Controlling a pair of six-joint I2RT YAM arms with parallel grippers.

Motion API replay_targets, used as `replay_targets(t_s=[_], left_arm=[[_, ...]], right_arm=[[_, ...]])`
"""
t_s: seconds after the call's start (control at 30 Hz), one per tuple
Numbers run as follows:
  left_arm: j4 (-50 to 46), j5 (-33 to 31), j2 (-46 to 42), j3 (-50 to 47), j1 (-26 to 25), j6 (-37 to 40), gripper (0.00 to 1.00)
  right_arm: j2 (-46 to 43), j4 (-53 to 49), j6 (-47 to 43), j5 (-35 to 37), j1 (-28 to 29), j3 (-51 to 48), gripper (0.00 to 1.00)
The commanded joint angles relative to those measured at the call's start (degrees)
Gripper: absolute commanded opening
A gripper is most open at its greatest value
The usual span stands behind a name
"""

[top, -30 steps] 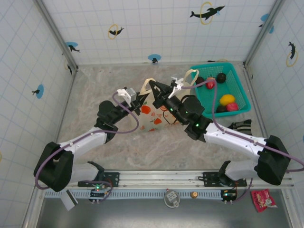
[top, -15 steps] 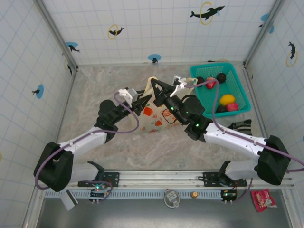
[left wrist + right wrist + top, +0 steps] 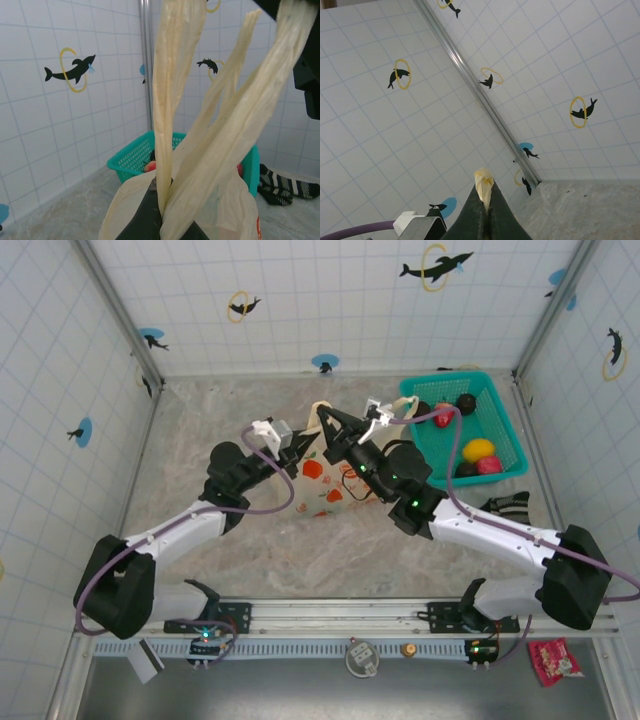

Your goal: Place the fake fruits into the plastic bag and tie a complex knot

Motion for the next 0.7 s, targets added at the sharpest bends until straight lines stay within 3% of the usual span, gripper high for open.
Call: replay_targets(t_s=[0.0,0.03,0.1,0.23,0.33,0.47,0.67], left_arm=[[0.11,-2.64,-1.64,-0.57,0.68,-0.48,0.0],[0.09,-5.63,-2.05,-0.82,1.2,-2.58,0.0],[-1.84,-7.91,-2.39,0.0,3.26,-8.08,0.0],[0.85,-7.45,-4.93,-3.71,5.01,-10.81,0.0],[-1.39,-7.17,-6.14,-4.46,5.01,-9.78,0.0],[-2.07,-4.79,-6.17,-4.3,7.3,-9.6,0.0],[0.45,-2.91,-7.16,-4.4,8.91,-10.33,0.0]], right_arm=[[-0.89,-1.19,-4.35,-0.23,-0.58,3.36,0.41],[-1.65,-2.97,-6.18,-1.0,-1.25,3.39,0.54],[-3.7,-5.65,-8.16,-4.47,-3.72,2.28,0.62],[-9.42,-10.45,-15.16,-16.92,-9.66,-0.69,0.61],[-15.3,-16.33,-24.12,-21.13,-12.23,-3.35,0.61],[-22.48,-20.02,-29.57,-28.99,-18.33,-7.49,0.59],[-29.23,-17.69,-31.27,-32.65,-28.41,-15.56,0.6]])
